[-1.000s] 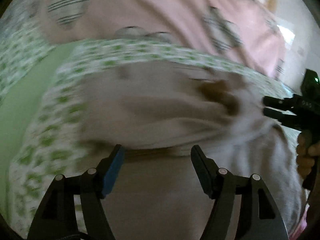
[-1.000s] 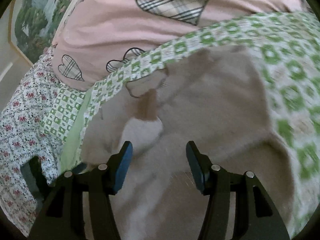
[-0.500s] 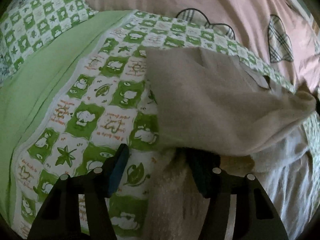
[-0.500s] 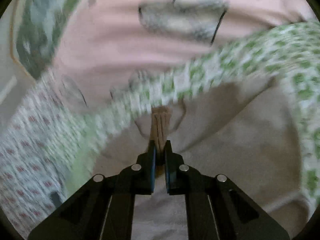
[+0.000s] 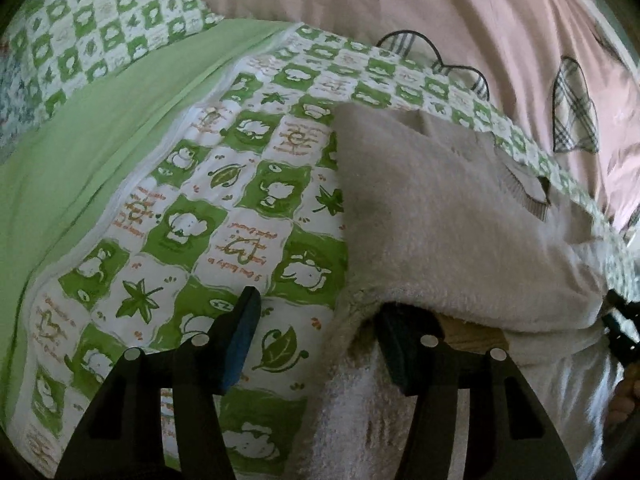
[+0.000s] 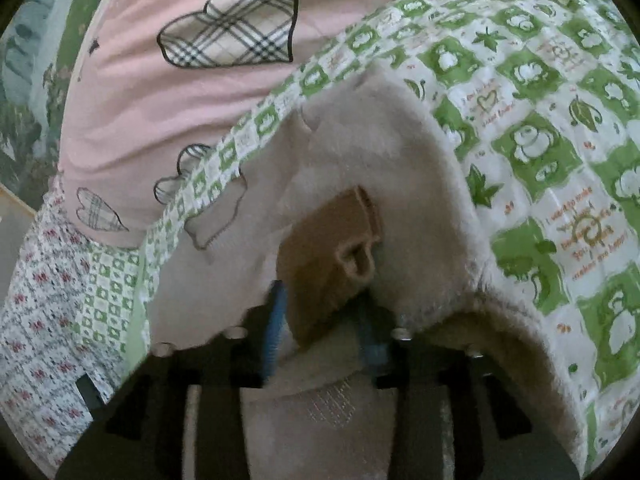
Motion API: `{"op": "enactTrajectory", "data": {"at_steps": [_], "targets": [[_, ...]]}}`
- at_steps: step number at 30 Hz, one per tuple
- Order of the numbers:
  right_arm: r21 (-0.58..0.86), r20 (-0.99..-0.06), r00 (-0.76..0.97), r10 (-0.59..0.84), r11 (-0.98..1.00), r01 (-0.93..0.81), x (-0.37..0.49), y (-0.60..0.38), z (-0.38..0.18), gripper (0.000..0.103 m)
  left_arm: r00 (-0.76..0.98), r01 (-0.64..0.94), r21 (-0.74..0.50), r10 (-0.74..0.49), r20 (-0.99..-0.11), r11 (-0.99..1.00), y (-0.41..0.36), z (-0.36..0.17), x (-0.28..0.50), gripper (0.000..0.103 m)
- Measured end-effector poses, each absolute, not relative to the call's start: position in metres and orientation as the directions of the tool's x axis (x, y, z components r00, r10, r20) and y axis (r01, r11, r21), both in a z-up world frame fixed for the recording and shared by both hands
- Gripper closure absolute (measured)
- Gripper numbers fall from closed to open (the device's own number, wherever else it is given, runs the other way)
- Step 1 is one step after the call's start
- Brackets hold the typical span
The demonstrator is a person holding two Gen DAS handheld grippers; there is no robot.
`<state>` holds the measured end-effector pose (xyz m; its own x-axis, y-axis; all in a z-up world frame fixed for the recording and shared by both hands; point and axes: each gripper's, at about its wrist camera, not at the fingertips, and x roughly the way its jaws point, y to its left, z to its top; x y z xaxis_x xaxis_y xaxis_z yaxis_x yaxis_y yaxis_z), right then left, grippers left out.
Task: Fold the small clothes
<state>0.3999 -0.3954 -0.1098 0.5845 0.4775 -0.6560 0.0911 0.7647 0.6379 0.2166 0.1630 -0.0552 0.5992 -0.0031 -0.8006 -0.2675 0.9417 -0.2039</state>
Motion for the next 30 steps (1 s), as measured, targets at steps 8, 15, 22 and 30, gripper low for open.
{"op": "enactTrajectory", "data": {"at_steps": [8, 15, 22, 30], "targets": [[0.559, -0.617, 0.652, 0.44, 0.829, -0.032, 0.387, -0.387, -0.071, 0.095, 0.604, -0.275, -0.263, -0.046, -0.796, 0.925, 0.171, -0.058, 0.216, 0.046], [0.49, -0.74, 0.551, 0.385, 0.87, 0.05, 0.391, -0.392, -0.107, 0.094, 0.599, -0.272, -0.269, -0.056, -0.799, 0.924, 0.169, -0.058, 0.216, 0.045], [0.456, -0.744, 0.566, 0.355, 0.889, 0.042, 0.36, -0.403, -0.079, 0.071, 0.592, -0.259, -0.277, -0.075, -0.802, 0.925, 0.171, -0.051, 0.201, 0.045], [0.494, -0.715, 0.556, 0.424, 0.869, -0.029, 0.295, -0.409, -0.061, 0.054, 0.578, -0.168, -0.286, -0.141, -0.804, 0.943, 0.165, -0.046, 0.131, 0.046]]}}
